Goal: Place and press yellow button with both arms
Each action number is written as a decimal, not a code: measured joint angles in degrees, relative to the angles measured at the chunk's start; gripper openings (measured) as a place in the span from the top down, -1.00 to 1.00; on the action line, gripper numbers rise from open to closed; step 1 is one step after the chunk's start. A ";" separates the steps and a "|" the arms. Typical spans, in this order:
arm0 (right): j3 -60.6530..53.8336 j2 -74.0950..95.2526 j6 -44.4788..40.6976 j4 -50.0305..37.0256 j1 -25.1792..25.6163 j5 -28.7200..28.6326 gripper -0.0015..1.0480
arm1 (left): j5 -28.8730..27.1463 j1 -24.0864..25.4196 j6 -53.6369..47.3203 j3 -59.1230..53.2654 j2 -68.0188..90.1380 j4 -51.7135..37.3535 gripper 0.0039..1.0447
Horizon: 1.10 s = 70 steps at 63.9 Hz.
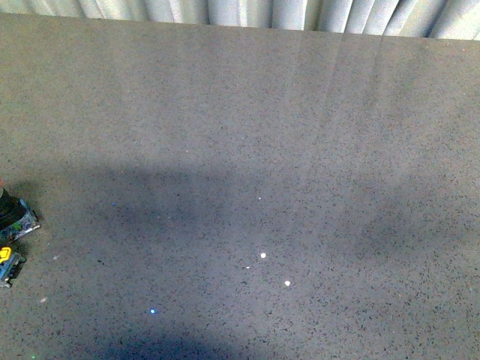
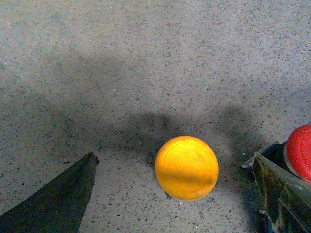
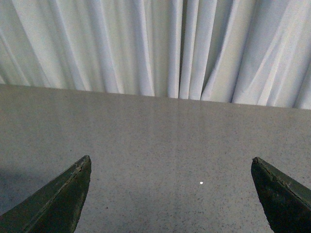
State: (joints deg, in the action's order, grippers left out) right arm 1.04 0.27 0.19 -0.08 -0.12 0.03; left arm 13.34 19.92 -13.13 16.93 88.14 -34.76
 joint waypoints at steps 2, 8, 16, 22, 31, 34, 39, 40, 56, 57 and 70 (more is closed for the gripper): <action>0.00 0.00 0.00 0.00 0.00 -0.02 -0.82 | -0.02 0.00 0.00 0.11 0.39 -0.15 -0.83; 0.00 0.00 0.00 0.00 0.00 -0.02 -0.82 | -0.39 0.02 0.02 0.76 2.05 -0.68 -0.83; 0.00 0.00 0.00 0.00 0.00 -0.02 -0.82 | -0.74 0.46 0.13 1.66 3.61 -1.16 -0.83; 0.00 0.00 0.00 0.00 0.00 -0.02 -0.82 | -0.94 0.85 0.26 2.16 4.33 -1.25 -0.83; 0.00 0.00 0.00 0.00 0.00 0.00 -0.82 | -0.94 1.11 0.28 2.56 5.20 -1.25 -0.83; 0.00 0.00 0.00 0.00 0.00 -0.02 -0.82 | -0.94 1.14 0.31 2.60 5.44 -1.25 -0.83; 0.00 0.00 0.00 0.00 0.00 -0.02 -0.82 | -0.94 1.14 0.28 2.67 5.88 -1.27 -0.83; 0.00 0.00 0.00 0.00 0.00 -0.02 -0.82 | -0.94 1.14 0.31 2.67 5.97 -1.27 -0.83; 0.00 0.00 0.00 0.00 0.00 -0.02 -0.82 | -1.33 1.14 0.52 2.71 6.10 -1.33 -0.77; 0.00 0.00 0.00 0.00 0.00 -0.02 -0.82 | -1.33 1.14 0.52 2.71 6.10 -1.33 -0.74; 0.00 0.00 0.00 0.00 0.00 -0.02 -0.82 | -1.29 1.14 0.52 2.71 6.36 -1.88 -0.06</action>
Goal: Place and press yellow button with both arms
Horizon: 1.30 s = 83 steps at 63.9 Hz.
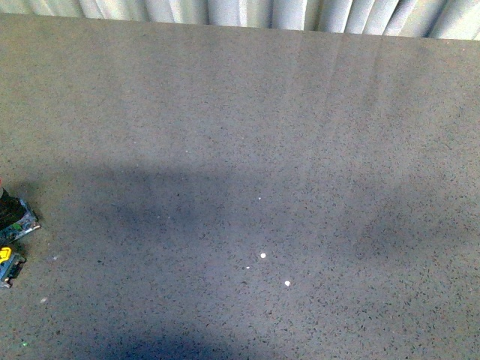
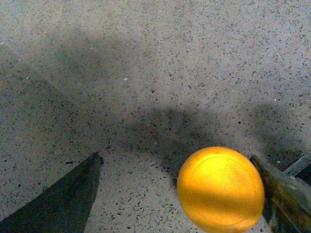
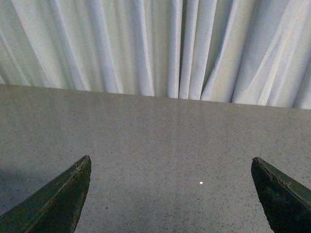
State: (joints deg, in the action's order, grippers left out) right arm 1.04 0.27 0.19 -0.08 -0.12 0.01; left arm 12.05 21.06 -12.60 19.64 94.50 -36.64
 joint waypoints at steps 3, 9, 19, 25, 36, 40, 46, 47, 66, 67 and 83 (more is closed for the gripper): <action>0.00 0.00 0.00 0.00 0.00 0.02 -0.82 | -0.02 -0.02 0.00 0.00 0.15 -0.13 0.08; 0.00 0.00 0.00 0.00 0.00 0.02 -0.82 | -0.02 -0.28 0.00 0.00 0.33 -0.55 0.37; 0.00 0.00 0.00 0.00 0.00 0.02 -0.82 | 0.00 -0.98 0.02 -0.04 0.28 -0.55 0.39; 0.00 0.00 0.00 0.00 0.00 0.00 -0.82 | 0.00 -1.53 0.09 -0.20 0.11 -0.55 0.40; 0.00 0.00 0.00 0.00 0.00 0.00 -0.82 | 0.00 -2.21 0.44 -0.39 -0.63 -0.46 0.40; 0.00 0.00 0.00 0.00 0.00 0.02 -0.82 | 0.00 -2.32 0.46 -0.39 -1.20 -0.28 0.40; 0.00 0.00 0.00 0.00 0.00 0.00 -0.82 | -0.07 -2.32 0.44 -0.39 -2.40 0.44 0.40; 0.00 0.00 0.00 0.00 0.00 0.00 -0.82 | -0.20 -2.32 0.39 -0.39 -2.73 0.70 0.40; 0.00 0.00 0.00 0.00 0.00 0.00 -0.82 | -1.07 -2.97 -0.07 4.11 -8.33 7.50 0.40; 0.00 0.00 0.00 0.00 0.00 0.00 -0.82 | -1.46 -3.45 -0.07 4.83 -8.72 7.96 0.40; 0.00 0.00 0.00 0.00 0.00 0.00 -0.82 | -6.10 -18.40 -0.07 12.09 -9.25 10.64 0.40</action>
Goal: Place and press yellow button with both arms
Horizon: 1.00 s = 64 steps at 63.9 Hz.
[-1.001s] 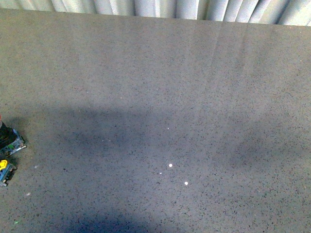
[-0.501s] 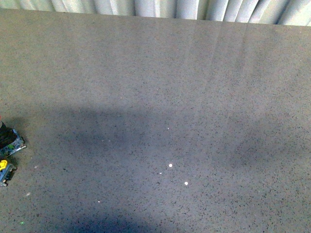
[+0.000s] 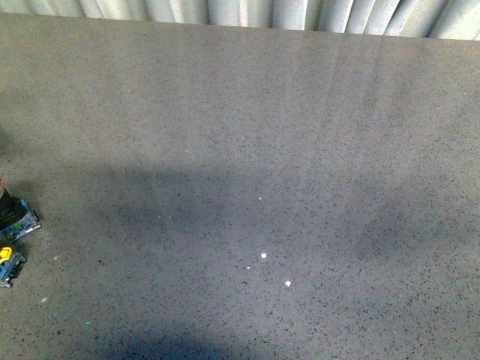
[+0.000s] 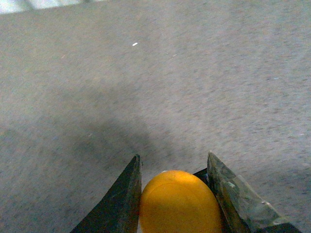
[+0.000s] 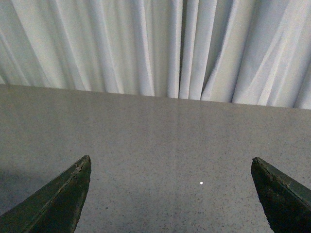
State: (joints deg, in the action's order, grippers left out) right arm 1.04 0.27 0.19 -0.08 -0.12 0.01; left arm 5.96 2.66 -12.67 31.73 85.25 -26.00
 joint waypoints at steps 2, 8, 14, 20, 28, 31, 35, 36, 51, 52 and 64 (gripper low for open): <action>0.02 0.00 0.00 0.00 0.00 0.00 -0.82 | -0.31 -2.25 -0.13 0.63 0.46 0.07 0.40; 0.00 0.00 0.00 0.00 0.00 0.02 -0.82 | -2.23 -9.84 -1.22 2.05 3.23 -0.07 0.40; 0.00 0.00 0.00 0.00 0.00 0.00 -0.82 | -3.63 -15.96 -2.21 2.86 6.69 -0.81 0.40; 0.00 0.00 0.00 0.00 0.00 0.02 -0.82 | -6.25 -22.64 -3.85 4.04 11.28 -2.43 0.40; 0.00 0.00 0.00 0.00 0.00 0.02 -0.82 | -9.42 -28.02 -5.33 5.33 15.82 -5.07 0.40; 0.00 0.00 0.00 0.00 0.00 0.02 -0.82 | -10.34 -29.29 -5.64 5.68 17.03 -5.81 0.40; 0.02 0.00 0.00 0.00 0.00 0.00 -0.82 | -11.50 -30.88 -6.25 6.14 18.67 -6.91 0.40; 0.00 0.00 0.00 0.00 0.00 0.00 -0.82 | -11.96 -31.34 -6.43 6.29 19.23 -7.30 0.40; 0.00 0.00 0.00 0.00 0.00 0.02 -0.82 | -15.04 -34.51 -8.79 7.82 25.11 -10.54 0.40; 0.02 0.00 0.00 0.00 0.00 0.00 -0.82 | -15.10 -34.62 -8.83 7.89 25.46 -10.71 0.40; 0.00 0.00 0.00 0.00 0.00 0.02 -0.82 | -16.72 -36.00 -9.46 8.46 26.95 -12.02 0.40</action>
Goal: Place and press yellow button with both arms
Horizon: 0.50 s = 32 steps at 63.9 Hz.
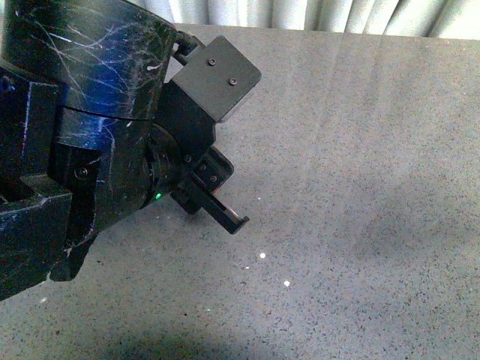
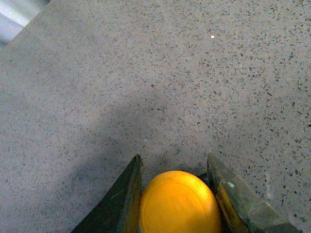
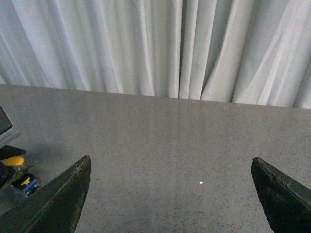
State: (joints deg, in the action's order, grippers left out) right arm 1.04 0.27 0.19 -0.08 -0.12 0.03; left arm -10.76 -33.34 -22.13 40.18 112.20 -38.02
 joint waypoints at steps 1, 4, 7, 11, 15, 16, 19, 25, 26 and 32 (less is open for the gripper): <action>0.00 0.00 0.00 0.00 0.00 0.00 -0.82 | -0.04 -0.09 -0.02 0.00 0.04 -0.07 0.40; 0.00 0.00 0.00 0.00 0.00 0.00 -0.82 | -0.26 -0.42 -0.17 0.04 0.33 -0.28 0.40; 0.00 0.00 0.00 0.00 0.00 -0.02 -0.82 | -0.39 -0.72 -0.17 0.09 0.37 -0.31 0.41; 0.00 0.00 0.00 0.00 0.00 0.00 -0.82 | -0.24 -1.18 -0.04 0.09 0.39 -0.35 0.32; 0.00 0.00 0.00 0.00 0.00 -0.02 -0.82 | 0.22 -1.55 0.37 0.07 0.44 -0.33 0.11; 0.00 0.00 0.00 0.00 0.00 -0.02 -0.82 | 0.31 -1.66 0.46 0.04 0.48 -0.33 0.04; 0.00 0.00 0.00 0.00 0.00 -0.02 -0.82 | 0.42 -1.86 0.81 -0.02 0.50 -0.26 -0.09; 0.00 0.00 0.00 0.00 0.00 -0.02 -0.82 | 0.57 -1.99 1.62 -0.35 0.39 -0.22 -0.40; 0.00 0.00 0.00 0.00 0.00 -0.02 -0.82 | 0.63 -1.97 1.95 -0.55 0.28 -0.22 -0.47; 0.00 0.00 0.00 0.00 0.00 -0.02 -0.82 | 0.70 -1.84 2.95 -1.79 -1.01 0.15 -0.77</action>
State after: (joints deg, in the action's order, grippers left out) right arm 1.04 0.27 0.19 -0.08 -0.12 0.01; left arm -10.07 -35.18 -19.18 38.39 111.20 -37.87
